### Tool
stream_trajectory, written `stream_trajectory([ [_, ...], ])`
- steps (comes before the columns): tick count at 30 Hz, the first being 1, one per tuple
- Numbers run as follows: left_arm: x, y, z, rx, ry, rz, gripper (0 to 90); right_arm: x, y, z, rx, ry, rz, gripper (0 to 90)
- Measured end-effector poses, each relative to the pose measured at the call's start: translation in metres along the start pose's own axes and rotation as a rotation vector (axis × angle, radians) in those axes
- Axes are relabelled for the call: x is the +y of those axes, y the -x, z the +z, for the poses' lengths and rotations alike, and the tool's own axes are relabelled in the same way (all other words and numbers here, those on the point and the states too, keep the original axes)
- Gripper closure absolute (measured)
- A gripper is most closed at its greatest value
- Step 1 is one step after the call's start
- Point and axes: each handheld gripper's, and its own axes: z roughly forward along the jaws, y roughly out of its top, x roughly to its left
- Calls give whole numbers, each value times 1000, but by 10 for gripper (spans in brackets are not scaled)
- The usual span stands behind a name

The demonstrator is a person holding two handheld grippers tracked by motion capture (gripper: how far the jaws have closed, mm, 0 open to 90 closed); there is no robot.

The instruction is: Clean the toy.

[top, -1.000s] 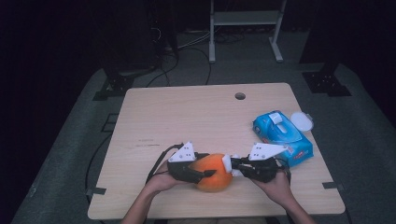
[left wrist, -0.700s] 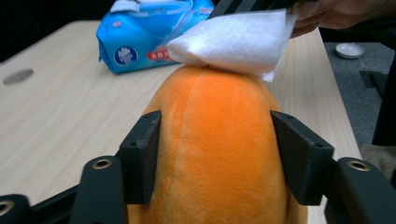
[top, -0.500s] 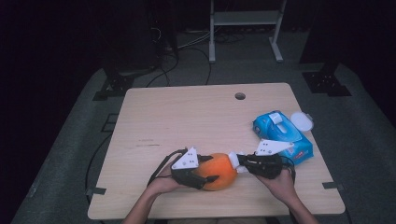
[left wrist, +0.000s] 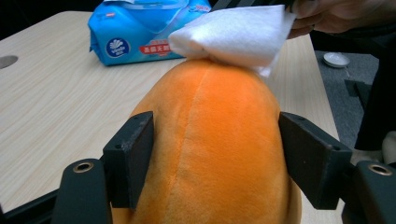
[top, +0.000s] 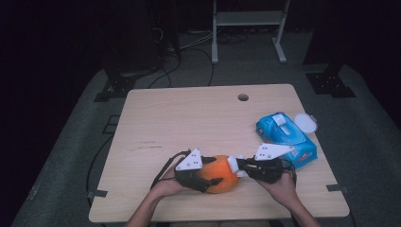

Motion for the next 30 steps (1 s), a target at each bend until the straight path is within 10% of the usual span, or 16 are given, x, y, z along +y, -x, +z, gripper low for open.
stream_trajectory([
  [22, 14, 16, 12, -4, -24, 56, 313, 8, -15, 10, 60, 62, 5, 838],
  [30, 9, 13, 6, -6, -17, 33, 321, -7, 7, 0, 4, 33, 78, 837],
])
